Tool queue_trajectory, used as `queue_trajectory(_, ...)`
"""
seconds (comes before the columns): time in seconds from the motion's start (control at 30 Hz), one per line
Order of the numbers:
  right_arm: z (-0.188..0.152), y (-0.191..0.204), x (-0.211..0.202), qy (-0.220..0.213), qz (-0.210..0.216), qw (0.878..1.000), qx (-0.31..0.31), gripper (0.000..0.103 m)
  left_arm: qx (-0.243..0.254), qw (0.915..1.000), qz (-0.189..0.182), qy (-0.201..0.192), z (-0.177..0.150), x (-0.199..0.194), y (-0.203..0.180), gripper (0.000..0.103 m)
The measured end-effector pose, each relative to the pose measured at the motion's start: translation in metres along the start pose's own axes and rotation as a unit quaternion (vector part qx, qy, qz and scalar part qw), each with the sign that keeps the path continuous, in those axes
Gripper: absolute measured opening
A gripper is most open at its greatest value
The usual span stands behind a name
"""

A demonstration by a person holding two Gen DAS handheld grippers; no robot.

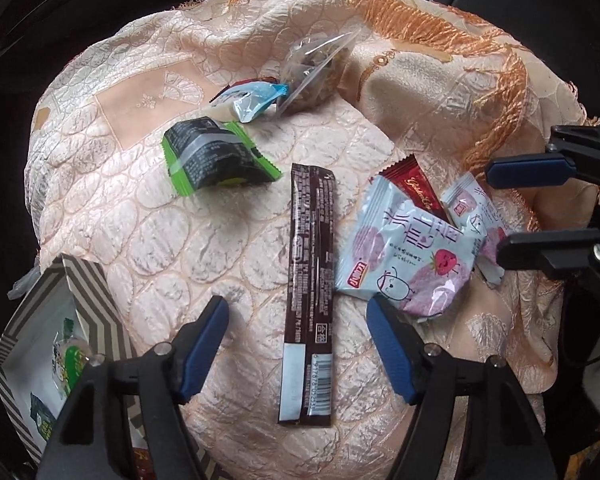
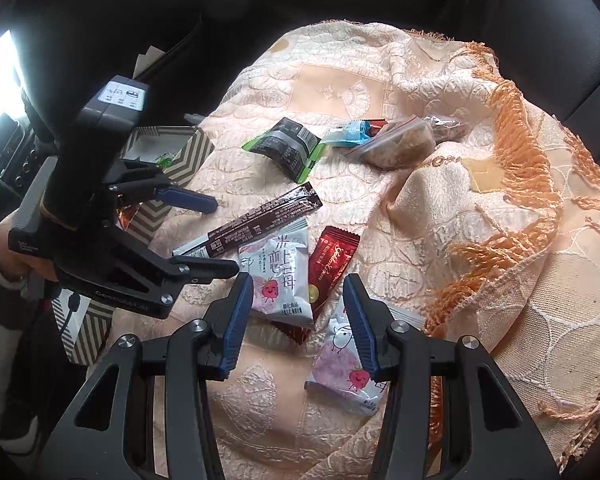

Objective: Organize snacks
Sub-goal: 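Grasp the brown chocolate stick with the left gripper while the right approaches the pink packet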

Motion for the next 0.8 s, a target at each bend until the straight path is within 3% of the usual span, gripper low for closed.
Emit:
queue_trajectory(0.13,0.001,0.006,-0.005,-0.009,-0.006,1.000,-0.016,0.047,-0.005,0.9999,0.012,0.001,0.006,0.002,0.000,0.071)
queue_trajectory(0.2,0.002,0.009,-0.008,-0.015,-0.010,1.000,-0.023,0.046,-0.009,0.9995,0.030,-0.004,0.005,0.000,0.002,0.056)
queue_trajectory(0.27,0.003,0.011,-0.008,-0.018,-0.014,0.999,-0.028,0.046,-0.022,0.9992,0.032,-0.011,0.004,-0.003,0.005,0.024)
queue_trajectory(0.43,0.006,0.015,0.007,0.007,-0.017,0.999,-0.026,0.046,-0.041,0.9975,0.053,-0.025,-0.013,-0.009,0.001,0.023)
queue_trajectory(0.6,0.008,0.025,0.025,0.029,-0.072,0.996,-0.041,0.046,-0.082,0.9939,0.064,-0.037,-0.027,-0.016,0.003,0.022)
queue_trajectory(0.7,0.010,0.028,0.033,0.033,-0.079,0.996,-0.033,0.047,-0.104,0.9917,0.061,-0.044,-0.032,-0.018,0.008,0.022)
queue_trajectory(0.8,0.011,0.035,0.045,0.050,-0.100,0.993,-0.047,0.053,-0.120,0.9898,0.057,-0.052,-0.036,-0.022,0.011,0.022)
Point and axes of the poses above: each gripper's, at about its wrist camera, not at the fingertips, and x roughly the way its jaws point, y to its left, z to its top, the point moved 6 cm from there along x, roughly the way its jaws point, and after that the axes turned 10 degrees about y, right-handed, at the moved point
